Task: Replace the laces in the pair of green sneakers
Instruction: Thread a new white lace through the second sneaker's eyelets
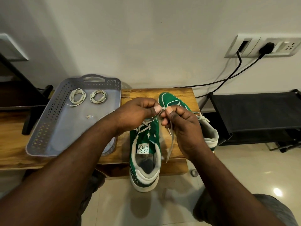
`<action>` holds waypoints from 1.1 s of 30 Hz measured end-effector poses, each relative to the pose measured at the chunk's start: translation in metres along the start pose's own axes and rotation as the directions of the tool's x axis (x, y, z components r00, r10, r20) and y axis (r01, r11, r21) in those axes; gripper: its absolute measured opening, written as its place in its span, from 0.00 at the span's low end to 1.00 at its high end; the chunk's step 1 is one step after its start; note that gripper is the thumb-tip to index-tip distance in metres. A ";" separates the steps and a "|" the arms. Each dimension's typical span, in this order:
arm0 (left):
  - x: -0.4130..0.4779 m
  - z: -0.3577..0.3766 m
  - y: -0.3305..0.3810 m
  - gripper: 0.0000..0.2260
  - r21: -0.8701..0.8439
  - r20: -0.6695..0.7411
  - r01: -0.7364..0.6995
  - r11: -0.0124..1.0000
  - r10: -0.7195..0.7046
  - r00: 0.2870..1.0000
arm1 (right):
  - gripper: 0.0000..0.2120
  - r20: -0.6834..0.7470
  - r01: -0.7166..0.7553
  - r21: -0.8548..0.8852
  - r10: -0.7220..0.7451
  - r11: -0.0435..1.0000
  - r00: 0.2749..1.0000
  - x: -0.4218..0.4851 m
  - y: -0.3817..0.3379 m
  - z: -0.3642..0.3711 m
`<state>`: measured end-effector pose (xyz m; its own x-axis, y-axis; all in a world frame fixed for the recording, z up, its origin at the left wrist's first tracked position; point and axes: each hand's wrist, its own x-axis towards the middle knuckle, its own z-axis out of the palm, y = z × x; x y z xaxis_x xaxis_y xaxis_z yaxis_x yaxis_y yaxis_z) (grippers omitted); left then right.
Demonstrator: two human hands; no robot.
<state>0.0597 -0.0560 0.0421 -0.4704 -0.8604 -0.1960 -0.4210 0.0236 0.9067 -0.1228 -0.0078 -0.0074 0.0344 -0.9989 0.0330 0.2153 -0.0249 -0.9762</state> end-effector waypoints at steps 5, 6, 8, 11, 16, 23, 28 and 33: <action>0.004 -0.001 -0.001 0.10 0.161 -0.139 0.070 0.984 -0.048 0.989 | 0.12 0.014 -0.003 -0.011 0.003 1.000 1.000 -0.004 0.001 0.001; 0.006 -0.008 -0.006 0.10 0.312 -0.232 0.131 0.941 -0.059 0.971 | 0.13 0.017 -0.003 -0.003 0.003 1.000 1.000 -0.004 0.000 0.000; 0.008 -0.023 -0.015 0.08 0.614 -0.413 0.324 0.720 -0.057 0.909 | 0.17 0.033 -0.009 0.019 0.008 1.000 0.999 -0.004 -0.003 -0.002; 0.003 -0.028 -0.018 0.07 0.695 -0.513 0.441 0.568 -0.038 0.857 | 0.13 0.063 -0.039 -0.017 0.040 0.999 0.997 -0.005 -0.003 -0.003; 0.004 -0.005 -0.011 0.11 0.676 -0.186 -0.074 0.733 0.267 0.946 | 0.11 -0.011 -0.102 -0.192 0.101 0.976 0.995 -0.002 0.009 0.003; 0.007 -0.002 -0.009 0.09 0.679 -0.190 0.055 0.732 0.103 0.976 | 0.11 -0.050 -0.105 -0.203 0.097 0.973 0.994 -0.001 0.007 -0.001; 0.006 -0.024 -0.023 0.14 0.753 -0.291 0.258 0.605 -0.046 0.956 | 0.10 -0.024 -0.087 -0.244 0.083 0.966 0.996 -0.004 0.005 0.000; 0.004 -0.004 -0.016 0.09 0.574 0.003 -0.151 0.805 0.183 0.983 | 0.09 -0.056 -0.112 -0.269 0.101 0.957 0.993 -0.004 0.007 0.006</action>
<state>0.0676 -0.0620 0.0281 -0.5415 -0.8402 -0.0277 -0.7127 0.4414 0.5452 -0.1153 -0.0034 -0.0126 0.0017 -0.9970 -0.0778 -0.0601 0.0775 -0.9952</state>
